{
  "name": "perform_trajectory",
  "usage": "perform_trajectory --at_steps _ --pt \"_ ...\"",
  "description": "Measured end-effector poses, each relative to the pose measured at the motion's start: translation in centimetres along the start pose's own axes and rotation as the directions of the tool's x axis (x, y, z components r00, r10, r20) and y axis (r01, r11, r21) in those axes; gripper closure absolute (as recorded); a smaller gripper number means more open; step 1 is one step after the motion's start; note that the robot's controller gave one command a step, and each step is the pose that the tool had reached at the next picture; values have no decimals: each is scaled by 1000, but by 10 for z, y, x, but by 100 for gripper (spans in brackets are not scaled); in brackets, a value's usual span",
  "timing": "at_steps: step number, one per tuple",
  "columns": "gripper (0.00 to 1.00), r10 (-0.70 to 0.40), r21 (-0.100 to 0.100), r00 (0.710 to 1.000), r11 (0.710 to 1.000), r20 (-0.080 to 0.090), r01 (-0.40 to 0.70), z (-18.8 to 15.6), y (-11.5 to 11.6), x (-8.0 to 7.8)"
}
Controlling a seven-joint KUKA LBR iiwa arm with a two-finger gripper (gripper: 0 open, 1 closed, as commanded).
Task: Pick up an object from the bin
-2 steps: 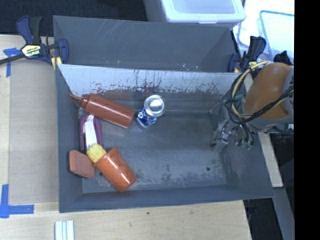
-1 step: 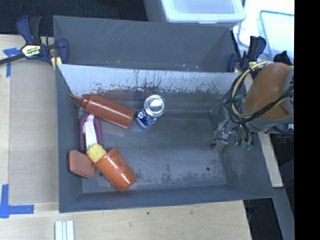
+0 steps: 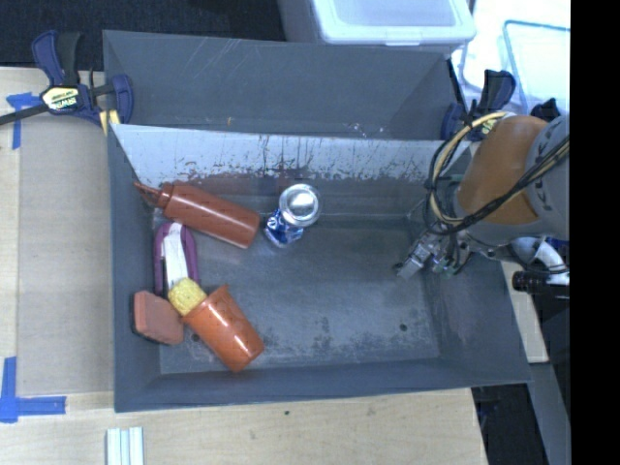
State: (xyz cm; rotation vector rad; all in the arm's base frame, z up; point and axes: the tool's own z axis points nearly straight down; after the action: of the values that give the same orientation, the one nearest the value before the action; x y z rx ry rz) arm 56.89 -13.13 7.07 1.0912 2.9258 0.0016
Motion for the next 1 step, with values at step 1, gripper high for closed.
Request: perform_trajectory --at_steps 1 --pt "100 -79 1 997 997 -3 79 -4 -3 -8"
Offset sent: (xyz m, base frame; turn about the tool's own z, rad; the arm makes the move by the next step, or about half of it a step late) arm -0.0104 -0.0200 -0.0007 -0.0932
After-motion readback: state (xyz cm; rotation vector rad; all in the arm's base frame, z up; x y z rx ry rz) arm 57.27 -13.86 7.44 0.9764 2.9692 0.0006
